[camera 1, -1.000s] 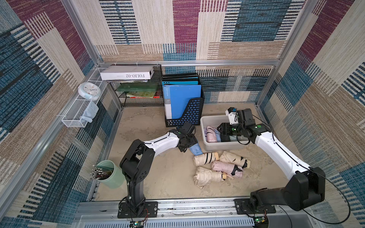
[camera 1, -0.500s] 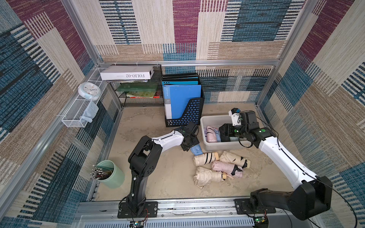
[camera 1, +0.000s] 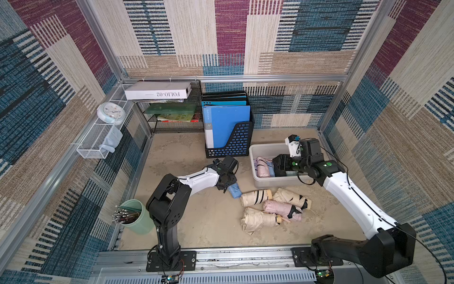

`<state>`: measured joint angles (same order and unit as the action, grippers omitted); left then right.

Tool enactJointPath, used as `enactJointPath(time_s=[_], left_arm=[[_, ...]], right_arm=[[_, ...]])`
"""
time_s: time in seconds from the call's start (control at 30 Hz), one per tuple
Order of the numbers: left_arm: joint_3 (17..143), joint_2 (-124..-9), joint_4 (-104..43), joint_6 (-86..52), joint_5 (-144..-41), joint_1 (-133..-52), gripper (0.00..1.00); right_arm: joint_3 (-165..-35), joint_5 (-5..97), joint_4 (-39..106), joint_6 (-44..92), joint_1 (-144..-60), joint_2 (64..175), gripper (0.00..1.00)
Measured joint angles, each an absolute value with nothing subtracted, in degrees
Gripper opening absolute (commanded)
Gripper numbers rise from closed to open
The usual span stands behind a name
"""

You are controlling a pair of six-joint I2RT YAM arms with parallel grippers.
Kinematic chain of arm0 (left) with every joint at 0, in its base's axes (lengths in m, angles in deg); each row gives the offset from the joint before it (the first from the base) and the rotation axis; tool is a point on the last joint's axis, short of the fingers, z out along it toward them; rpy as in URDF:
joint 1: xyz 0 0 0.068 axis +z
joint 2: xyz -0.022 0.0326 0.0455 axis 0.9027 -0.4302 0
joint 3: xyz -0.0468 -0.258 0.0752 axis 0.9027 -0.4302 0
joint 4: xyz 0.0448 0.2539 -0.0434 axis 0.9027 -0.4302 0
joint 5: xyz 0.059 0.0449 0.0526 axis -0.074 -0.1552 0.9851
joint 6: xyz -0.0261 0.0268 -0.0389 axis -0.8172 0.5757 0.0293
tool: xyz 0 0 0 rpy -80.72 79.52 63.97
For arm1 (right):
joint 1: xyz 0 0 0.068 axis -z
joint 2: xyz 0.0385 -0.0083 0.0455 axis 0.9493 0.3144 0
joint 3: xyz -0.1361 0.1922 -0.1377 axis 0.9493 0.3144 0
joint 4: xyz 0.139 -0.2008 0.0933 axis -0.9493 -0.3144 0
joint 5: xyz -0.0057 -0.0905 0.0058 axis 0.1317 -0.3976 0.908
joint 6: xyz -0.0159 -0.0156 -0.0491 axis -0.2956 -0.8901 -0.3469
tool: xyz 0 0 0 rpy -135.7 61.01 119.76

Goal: Put the umbrella into the storage box
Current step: Pick up the umbrella from the center of the board.

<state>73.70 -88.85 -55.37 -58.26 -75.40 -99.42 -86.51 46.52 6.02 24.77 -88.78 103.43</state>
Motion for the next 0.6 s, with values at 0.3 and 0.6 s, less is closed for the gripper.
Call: enactJointPath(time_s=[0.3,0.6], left_arm=[[66.3,-80.4,-57.2,-51.5,-75.3,-98.3,0.71],[61.7,-75.0,-57.0,-50.5,-78.8,-99.1,0.81]], right_arm=[[-85.8,47.7,6.7,24.9,-89.4,103.2,0.62],[-85.8,48.1,6.9,25.0,-90.1,104.1,0.62]])
